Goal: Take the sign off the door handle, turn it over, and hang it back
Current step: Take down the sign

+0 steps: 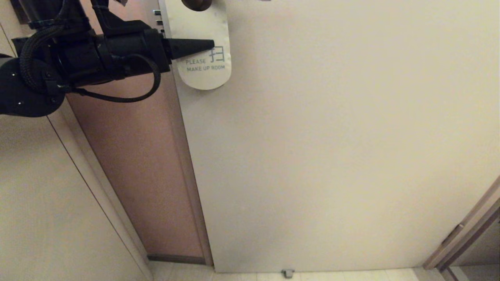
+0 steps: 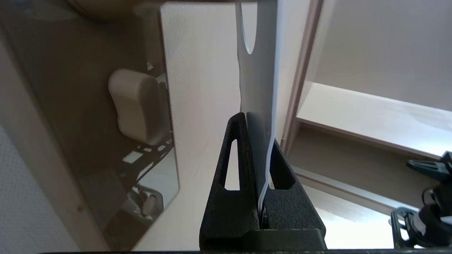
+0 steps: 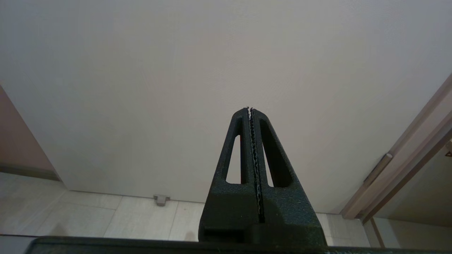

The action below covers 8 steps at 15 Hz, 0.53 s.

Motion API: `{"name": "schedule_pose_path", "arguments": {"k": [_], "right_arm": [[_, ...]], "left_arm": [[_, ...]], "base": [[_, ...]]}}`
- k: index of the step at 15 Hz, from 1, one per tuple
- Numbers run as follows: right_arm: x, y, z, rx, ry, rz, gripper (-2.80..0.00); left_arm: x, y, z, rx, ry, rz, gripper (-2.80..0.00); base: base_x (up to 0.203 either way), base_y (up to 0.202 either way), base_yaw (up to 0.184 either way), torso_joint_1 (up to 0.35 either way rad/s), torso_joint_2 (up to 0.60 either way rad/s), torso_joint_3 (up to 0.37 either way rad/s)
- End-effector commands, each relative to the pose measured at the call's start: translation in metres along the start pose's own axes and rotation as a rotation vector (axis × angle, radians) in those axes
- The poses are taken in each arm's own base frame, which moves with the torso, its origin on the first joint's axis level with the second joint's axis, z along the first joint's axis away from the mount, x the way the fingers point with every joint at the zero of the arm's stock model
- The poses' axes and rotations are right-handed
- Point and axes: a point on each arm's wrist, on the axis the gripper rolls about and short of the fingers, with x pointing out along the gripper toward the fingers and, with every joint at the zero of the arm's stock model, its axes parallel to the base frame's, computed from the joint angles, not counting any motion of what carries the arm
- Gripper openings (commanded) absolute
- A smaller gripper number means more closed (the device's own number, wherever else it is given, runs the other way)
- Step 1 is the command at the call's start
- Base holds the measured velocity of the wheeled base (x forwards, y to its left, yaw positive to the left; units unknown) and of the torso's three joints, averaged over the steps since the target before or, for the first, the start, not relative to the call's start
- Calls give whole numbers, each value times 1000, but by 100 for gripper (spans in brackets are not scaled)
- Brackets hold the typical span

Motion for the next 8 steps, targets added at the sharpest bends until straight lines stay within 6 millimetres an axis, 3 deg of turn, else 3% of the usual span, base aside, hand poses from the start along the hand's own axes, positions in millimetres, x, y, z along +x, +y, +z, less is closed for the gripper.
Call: {"name": "schedule_pose_path", "arguments": {"k": [1, 8], "right_arm": [[0, 0, 0, -1, 0, 1, -280], [0, 0, 0, -1, 0, 1, -280]], "left_arm": [[-2, -13, 5, 0, -8, 16, -280], [6, -44, 11, 7, 19, 143, -280]], "base": [[0, 0, 0, 0, 0, 0], [0, 0, 0, 0, 0, 0]]}}
